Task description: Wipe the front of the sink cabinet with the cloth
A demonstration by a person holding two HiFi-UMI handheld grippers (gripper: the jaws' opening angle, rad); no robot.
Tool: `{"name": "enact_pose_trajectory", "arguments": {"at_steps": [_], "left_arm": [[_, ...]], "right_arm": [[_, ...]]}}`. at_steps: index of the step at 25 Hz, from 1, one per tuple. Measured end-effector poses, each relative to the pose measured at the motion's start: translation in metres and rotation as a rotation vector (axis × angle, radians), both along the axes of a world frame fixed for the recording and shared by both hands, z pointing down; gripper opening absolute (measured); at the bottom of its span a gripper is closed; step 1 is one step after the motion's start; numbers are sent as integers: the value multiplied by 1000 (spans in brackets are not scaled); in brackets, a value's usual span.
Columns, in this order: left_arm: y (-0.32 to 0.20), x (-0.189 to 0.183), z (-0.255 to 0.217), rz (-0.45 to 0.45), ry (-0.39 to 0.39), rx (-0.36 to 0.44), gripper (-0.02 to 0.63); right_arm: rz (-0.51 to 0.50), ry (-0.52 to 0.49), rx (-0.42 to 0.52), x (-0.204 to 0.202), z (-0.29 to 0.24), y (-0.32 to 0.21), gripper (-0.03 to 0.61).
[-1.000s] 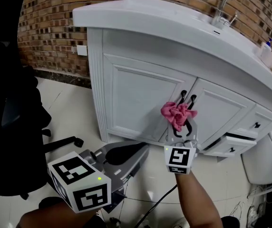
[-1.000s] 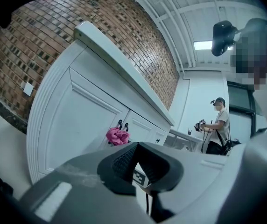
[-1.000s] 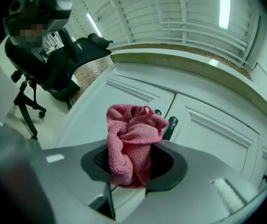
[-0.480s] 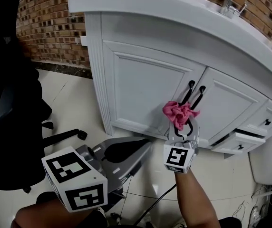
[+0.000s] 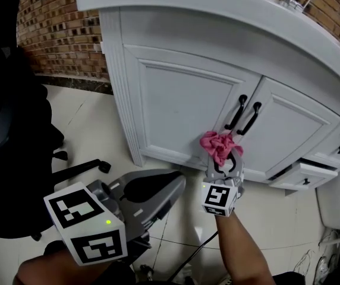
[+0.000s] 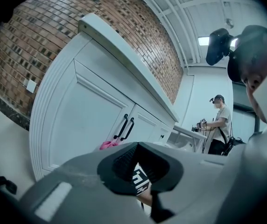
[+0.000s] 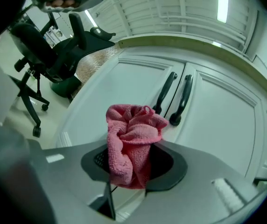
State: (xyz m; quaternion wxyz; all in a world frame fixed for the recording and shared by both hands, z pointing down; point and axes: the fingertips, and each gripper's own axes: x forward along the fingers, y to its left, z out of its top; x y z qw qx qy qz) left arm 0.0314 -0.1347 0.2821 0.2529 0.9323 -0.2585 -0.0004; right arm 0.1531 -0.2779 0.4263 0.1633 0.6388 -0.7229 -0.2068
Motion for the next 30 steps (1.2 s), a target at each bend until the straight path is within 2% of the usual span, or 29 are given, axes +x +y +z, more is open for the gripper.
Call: {"name": "enact_pose_trajectory", "arguments": {"at_steps": [11, 21, 30], "left_arm": [[-5, -8, 0, -21, 1, -3, 3], [-7, -9, -3, -24, 17, -10, 3], [1, -8, -8, -11, 47, -16, 3]], "right_arm": [[-25, 7, -173, -7, 91, -3, 155], [-29, 29, -234, -9, 124, -2, 156], [-23, 4, -425, -8, 164, -2, 156]]}}
